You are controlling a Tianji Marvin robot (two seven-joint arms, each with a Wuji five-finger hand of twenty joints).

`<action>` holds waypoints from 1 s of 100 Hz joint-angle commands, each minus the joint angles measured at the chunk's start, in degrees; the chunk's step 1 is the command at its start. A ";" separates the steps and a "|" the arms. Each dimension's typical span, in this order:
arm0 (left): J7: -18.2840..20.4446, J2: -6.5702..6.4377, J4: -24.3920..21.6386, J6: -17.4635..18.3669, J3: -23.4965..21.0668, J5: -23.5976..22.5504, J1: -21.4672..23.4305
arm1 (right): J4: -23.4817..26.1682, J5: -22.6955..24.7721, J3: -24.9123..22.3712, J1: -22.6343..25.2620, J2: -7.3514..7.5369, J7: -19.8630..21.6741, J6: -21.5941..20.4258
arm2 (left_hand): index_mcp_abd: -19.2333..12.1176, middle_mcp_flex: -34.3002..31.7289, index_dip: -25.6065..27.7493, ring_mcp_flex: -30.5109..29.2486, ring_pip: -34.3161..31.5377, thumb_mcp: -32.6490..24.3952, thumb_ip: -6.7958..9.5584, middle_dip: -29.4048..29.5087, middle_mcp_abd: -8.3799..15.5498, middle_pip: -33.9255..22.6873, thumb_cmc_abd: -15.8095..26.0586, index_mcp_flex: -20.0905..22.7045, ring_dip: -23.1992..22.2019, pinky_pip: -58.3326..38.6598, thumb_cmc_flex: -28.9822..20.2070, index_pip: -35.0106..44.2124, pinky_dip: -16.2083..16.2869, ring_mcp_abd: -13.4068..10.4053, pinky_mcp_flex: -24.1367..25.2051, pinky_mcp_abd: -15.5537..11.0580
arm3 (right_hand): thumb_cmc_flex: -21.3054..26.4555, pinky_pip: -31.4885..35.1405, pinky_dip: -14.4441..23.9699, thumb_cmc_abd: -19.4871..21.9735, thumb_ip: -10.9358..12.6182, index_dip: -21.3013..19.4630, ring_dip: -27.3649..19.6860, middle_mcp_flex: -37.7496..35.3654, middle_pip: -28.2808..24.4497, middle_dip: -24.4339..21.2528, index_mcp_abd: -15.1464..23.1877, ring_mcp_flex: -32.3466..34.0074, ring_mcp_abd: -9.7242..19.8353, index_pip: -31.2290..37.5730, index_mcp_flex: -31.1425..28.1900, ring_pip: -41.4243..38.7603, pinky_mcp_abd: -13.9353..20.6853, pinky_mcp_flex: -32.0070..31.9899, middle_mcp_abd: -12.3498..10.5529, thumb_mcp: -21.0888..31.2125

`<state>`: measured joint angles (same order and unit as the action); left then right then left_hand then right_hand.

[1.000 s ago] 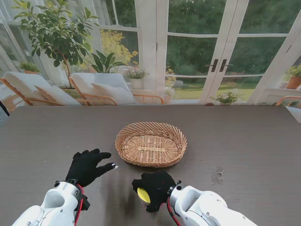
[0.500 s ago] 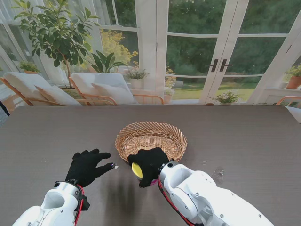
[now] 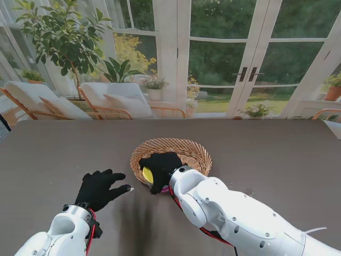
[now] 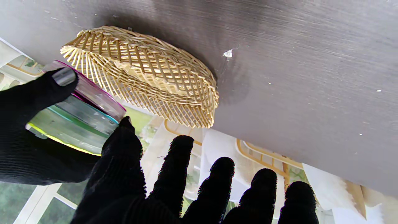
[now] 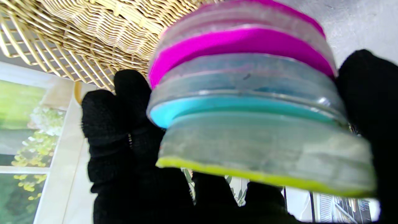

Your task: Stack culture dishes into a storage basket

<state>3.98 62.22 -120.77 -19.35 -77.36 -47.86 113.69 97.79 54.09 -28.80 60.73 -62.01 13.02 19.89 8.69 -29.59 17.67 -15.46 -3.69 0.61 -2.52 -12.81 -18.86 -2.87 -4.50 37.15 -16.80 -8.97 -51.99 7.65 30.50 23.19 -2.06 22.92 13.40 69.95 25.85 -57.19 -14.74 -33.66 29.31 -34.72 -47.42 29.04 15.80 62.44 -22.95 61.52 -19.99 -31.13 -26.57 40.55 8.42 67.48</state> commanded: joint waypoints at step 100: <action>1.60 -0.09 0.68 -2.78 1.02 -3.65 -0.63 | -26.95 -15.41 10.75 -17.18 -11.59 -8.72 4.31 | -0.10 -0.27 0.19 -1.47 0.19 0.27 1.97 -0.38 -0.46 0.15 3.76 1.06 -0.06 0.07 -1.60 0.06 0.64 0.85 -0.14 -0.51 | 18.67 1.59 1.36 5.50 8.25 -0.76 0.95 -1.94 -5.32 3.08 -2.61 3.76 15.91 6.30 -5.22 -4.01 5.52 15.29 -2.84 15.15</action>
<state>4.56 62.08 -120.29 -21.67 -76.57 -51.44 113.08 71.85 38.91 -18.08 44.05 -73.17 3.72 24.56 8.69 -29.59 17.67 -15.46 -3.69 0.61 -2.52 -12.82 -18.86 -2.87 -4.50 37.15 -16.80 -8.97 -51.99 7.65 30.50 23.19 -2.06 22.92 13.43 69.95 25.85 -57.19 -14.74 -33.65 29.31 -34.72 -47.43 29.10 15.78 62.44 -22.95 61.52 -20.17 -31.12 -26.57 40.55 8.42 67.48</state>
